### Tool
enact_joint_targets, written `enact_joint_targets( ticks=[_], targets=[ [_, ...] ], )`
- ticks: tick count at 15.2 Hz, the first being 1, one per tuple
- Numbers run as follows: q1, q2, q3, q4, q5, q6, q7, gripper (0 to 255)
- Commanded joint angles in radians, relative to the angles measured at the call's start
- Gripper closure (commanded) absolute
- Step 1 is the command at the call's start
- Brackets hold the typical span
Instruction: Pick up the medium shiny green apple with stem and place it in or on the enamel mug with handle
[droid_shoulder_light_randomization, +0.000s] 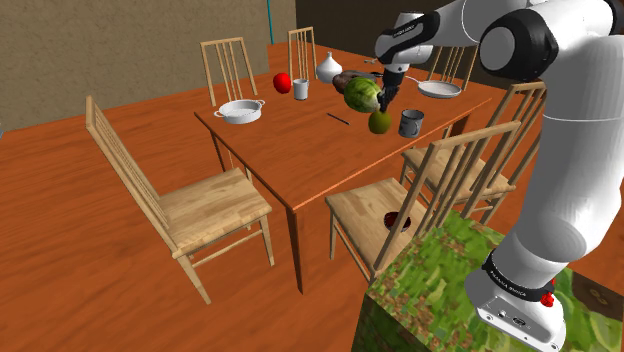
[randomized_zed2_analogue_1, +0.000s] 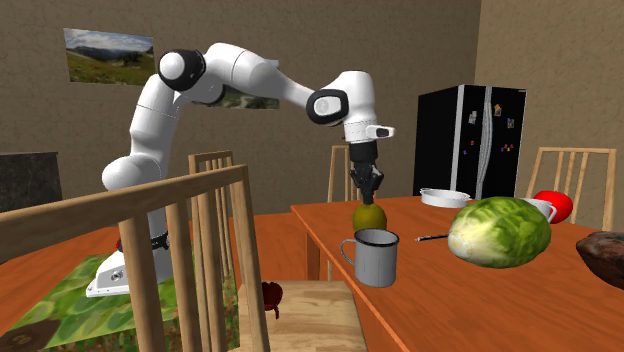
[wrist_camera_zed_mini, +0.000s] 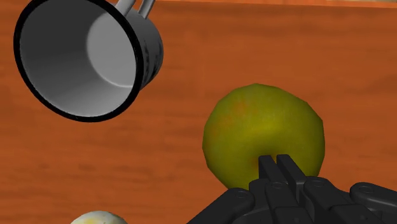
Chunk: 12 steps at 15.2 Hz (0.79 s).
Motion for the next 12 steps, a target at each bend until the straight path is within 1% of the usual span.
enact_joint_targets(
  ticks=[1,12],
  targets=[
    [0.000,-0.007,-0.002,0.020,-0.005,-0.027,0.004,255],
    [-0.002,-0.034,-0.011,0.132,-0.025,-0.162,0.024,255]
  ],
)
